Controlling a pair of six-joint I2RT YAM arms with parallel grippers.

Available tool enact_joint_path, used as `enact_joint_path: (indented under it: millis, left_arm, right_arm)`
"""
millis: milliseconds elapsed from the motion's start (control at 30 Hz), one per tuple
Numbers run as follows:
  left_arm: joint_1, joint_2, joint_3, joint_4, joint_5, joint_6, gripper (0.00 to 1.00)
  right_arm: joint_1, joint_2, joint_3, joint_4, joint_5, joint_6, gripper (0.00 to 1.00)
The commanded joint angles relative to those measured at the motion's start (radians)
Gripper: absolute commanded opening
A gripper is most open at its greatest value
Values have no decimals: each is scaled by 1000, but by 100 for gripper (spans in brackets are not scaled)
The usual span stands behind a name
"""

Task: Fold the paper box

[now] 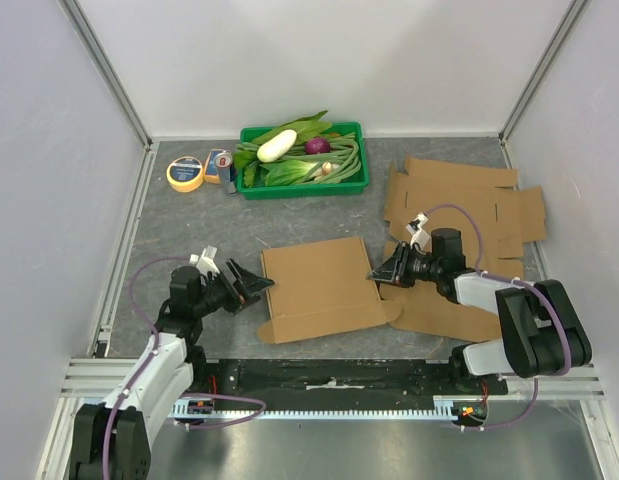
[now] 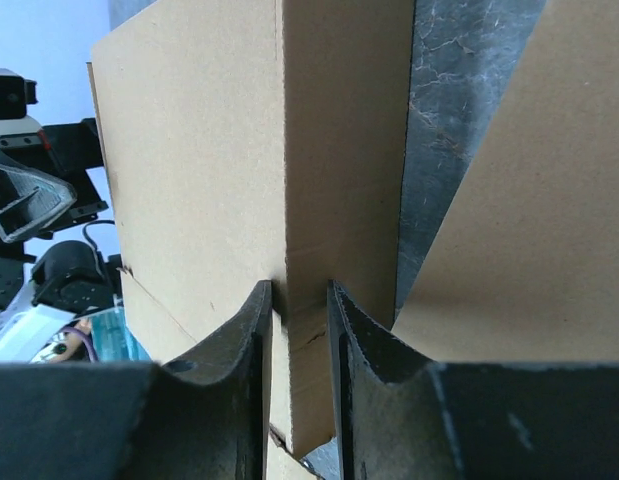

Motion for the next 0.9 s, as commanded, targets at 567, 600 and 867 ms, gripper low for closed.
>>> enact_joint_path:
  millis: [567, 600, 867]
  left_arm:
    - [-159, 318, -44, 571, 102, -204, 100]
    - [-166, 331, -44, 597, 107, -221, 99]
    - [-163, 243, 2, 497, 90, -298, 58]
  right_arm:
    - [-100, 124, -64, 58, -24, 14, 26]
    - [-99, 129, -64, 59, -26, 15, 27]
    - [-65, 6, -12, -58, 46, -6, 51]
